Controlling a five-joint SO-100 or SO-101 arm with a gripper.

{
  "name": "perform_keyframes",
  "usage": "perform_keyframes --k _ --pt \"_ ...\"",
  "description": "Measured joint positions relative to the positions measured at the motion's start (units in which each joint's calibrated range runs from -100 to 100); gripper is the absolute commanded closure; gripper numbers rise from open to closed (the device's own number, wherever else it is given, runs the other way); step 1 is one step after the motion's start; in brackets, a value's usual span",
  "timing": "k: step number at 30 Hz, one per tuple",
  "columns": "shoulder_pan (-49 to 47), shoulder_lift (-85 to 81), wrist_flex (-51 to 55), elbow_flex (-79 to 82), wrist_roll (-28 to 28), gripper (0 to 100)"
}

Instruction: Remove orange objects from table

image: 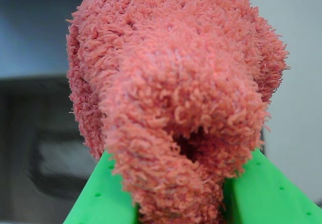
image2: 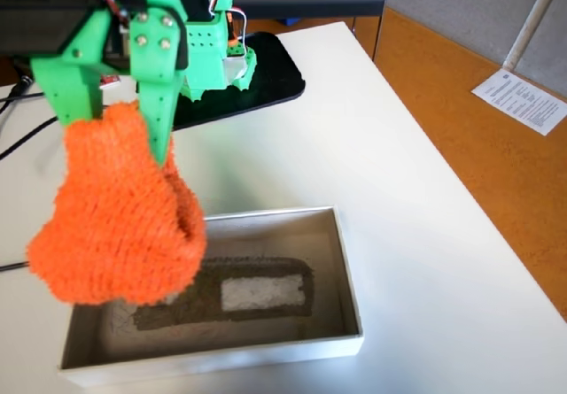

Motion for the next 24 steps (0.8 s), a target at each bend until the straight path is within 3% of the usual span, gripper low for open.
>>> perform_keyframes --k 4,18,24 --pt "-3.7 0.0 0.1 -2.2 -0.2 100" --pt "1.4 1.2 0.9 -1.3 0.7 100" --pt "-11.3 1.0 0.2 -3.5 -0.2 100"
